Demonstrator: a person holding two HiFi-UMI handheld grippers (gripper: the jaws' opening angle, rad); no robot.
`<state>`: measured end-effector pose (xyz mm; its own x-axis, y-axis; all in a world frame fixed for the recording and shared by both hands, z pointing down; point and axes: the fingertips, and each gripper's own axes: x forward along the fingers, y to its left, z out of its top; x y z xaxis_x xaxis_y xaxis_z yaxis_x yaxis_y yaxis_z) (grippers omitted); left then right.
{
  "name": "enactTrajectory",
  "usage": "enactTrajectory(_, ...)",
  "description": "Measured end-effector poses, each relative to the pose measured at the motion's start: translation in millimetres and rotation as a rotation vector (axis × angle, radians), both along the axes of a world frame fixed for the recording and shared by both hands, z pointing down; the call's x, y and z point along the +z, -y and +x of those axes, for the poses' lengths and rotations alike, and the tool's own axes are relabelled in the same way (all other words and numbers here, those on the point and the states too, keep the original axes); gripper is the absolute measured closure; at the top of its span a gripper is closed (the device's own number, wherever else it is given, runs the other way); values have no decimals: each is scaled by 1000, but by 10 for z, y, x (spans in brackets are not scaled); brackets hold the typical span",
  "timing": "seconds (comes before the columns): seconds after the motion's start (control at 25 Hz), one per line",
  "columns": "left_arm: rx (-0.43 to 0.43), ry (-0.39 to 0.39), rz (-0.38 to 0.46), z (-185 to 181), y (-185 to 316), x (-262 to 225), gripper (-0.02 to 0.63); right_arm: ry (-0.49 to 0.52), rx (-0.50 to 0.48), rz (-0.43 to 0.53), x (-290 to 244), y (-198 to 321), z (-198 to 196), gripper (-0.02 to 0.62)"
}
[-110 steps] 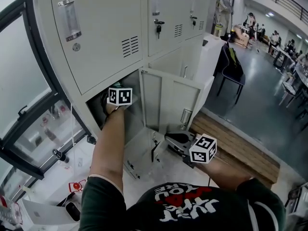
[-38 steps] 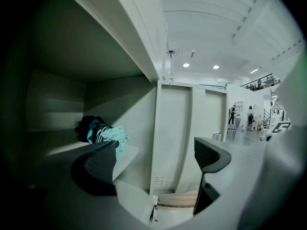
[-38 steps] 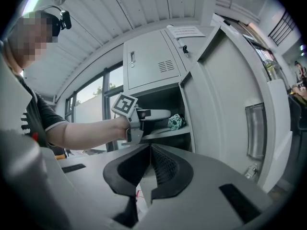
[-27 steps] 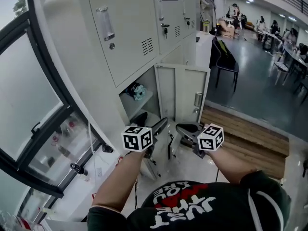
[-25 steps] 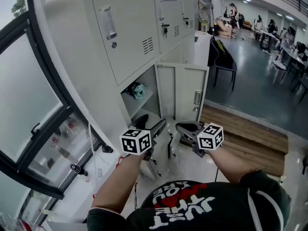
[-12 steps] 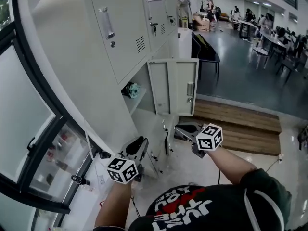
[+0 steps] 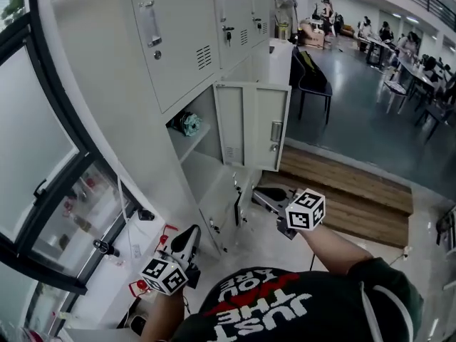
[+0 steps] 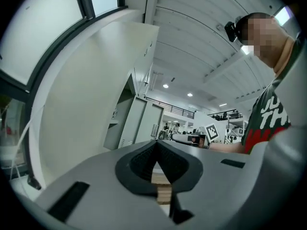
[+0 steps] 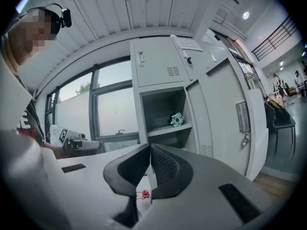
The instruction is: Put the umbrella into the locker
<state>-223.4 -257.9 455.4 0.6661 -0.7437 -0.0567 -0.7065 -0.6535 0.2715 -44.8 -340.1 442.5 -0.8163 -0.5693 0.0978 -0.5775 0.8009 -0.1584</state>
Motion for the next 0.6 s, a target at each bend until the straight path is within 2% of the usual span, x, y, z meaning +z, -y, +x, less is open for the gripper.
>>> enactTrajectory(0.16,-83,-33,-9,157,-62,24,598,-10,-51,-23,75,4,206,560)
enactTrajectory(0.32,-121,-75,-16,351,-27,20,598,-21,-89,-30,136,-5,362,561)
enactTrajectory(0.6,-127,-41,0,495,49,29,598,-3,-96,-32,176,-3,513,563)
